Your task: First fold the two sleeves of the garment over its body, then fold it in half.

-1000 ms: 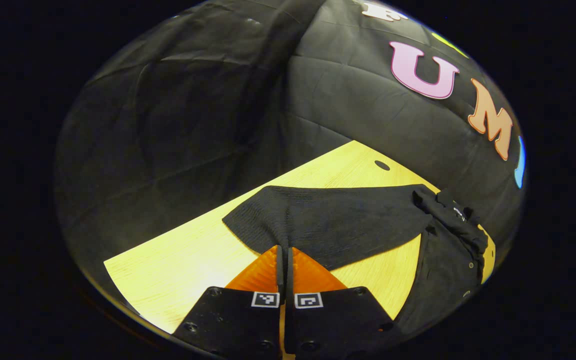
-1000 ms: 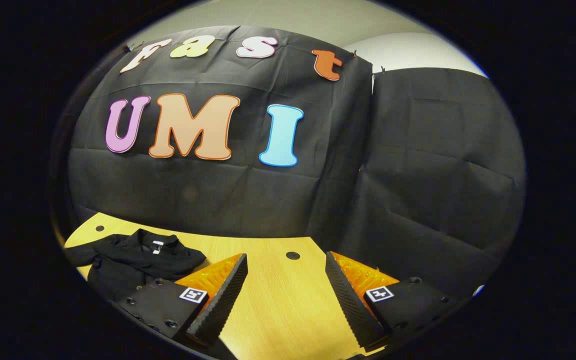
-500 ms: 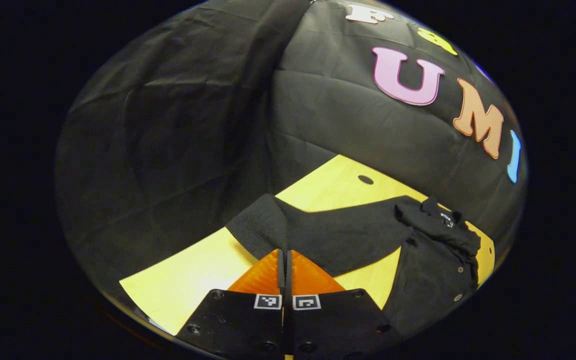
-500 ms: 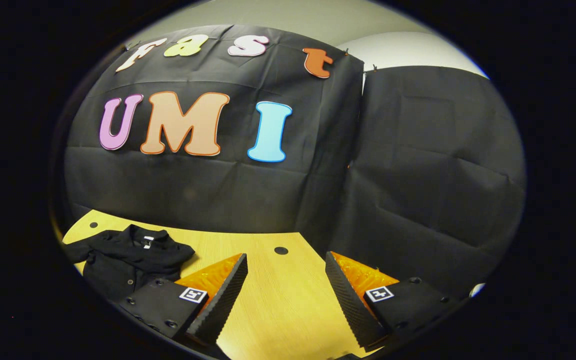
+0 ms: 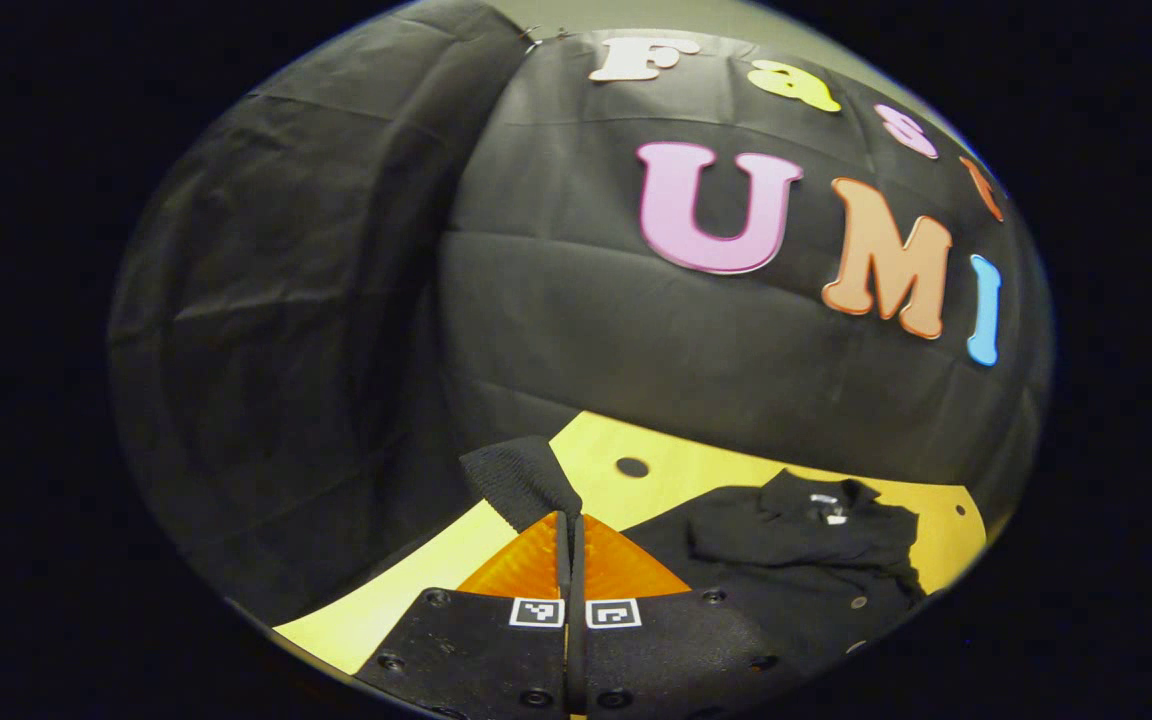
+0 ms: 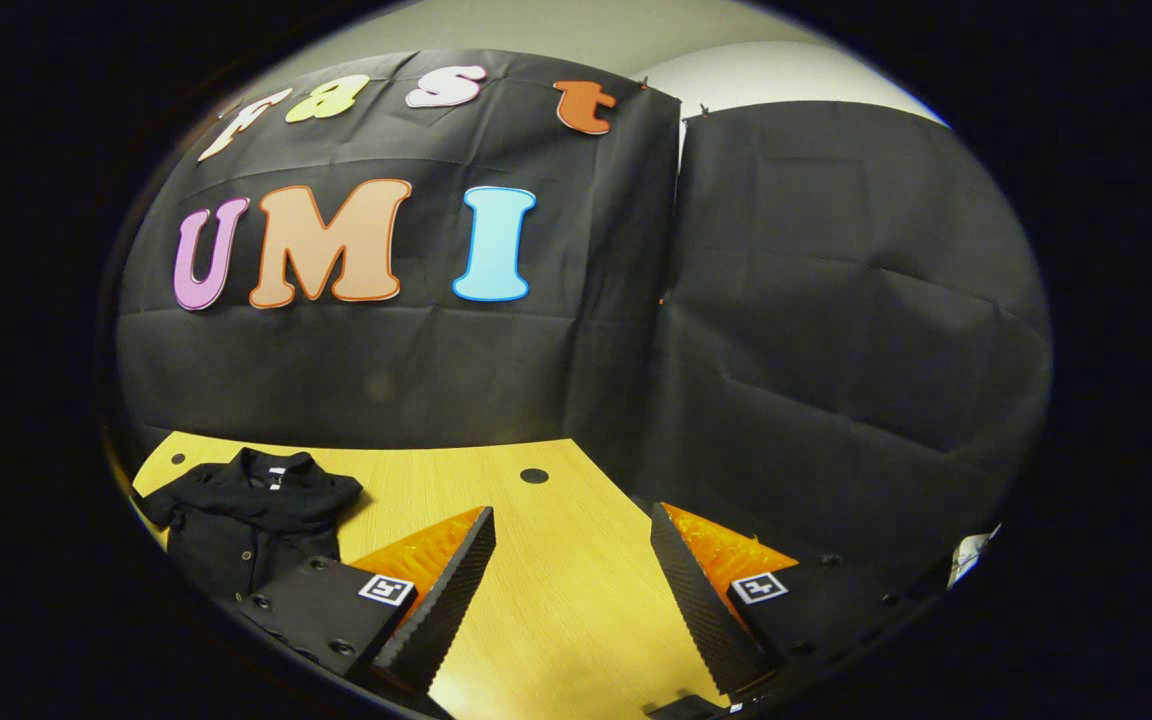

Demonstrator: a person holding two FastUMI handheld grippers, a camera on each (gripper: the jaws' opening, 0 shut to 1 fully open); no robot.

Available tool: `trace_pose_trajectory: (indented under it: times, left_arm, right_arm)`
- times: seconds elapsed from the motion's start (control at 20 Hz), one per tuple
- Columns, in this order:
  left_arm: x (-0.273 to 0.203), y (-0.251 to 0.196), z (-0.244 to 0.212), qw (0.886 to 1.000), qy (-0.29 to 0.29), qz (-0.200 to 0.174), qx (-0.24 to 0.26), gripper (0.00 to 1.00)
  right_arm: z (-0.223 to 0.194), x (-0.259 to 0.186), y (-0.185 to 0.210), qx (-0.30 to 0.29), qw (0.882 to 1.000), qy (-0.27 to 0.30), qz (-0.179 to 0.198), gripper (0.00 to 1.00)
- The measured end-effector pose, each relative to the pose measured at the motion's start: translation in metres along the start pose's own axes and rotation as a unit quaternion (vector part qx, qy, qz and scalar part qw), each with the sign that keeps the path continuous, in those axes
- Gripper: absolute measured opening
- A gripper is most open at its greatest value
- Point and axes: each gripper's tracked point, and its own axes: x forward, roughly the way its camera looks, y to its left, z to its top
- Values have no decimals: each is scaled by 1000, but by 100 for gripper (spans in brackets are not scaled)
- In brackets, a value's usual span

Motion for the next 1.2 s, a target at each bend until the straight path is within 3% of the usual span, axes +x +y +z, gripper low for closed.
trace_pose_trajectory:
  times: [0.45, 0.8, 1.2]
  left_arm:
    - [32, -160, 19, 992, -14, -126, 30, 0]
    - [43, -283, -15, 972, 13, -224, 69, 0]
    - [42, -360, -86, 952, 83, -279, 98, 0]
  right_arm:
    - [-14, -11, -53, 37, 999, 4, -31, 96]
    - [-32, -17, -76, 51, 997, 19, -47, 99]
    - [-47, -21, -83, 63, 996, 35, -52, 99]
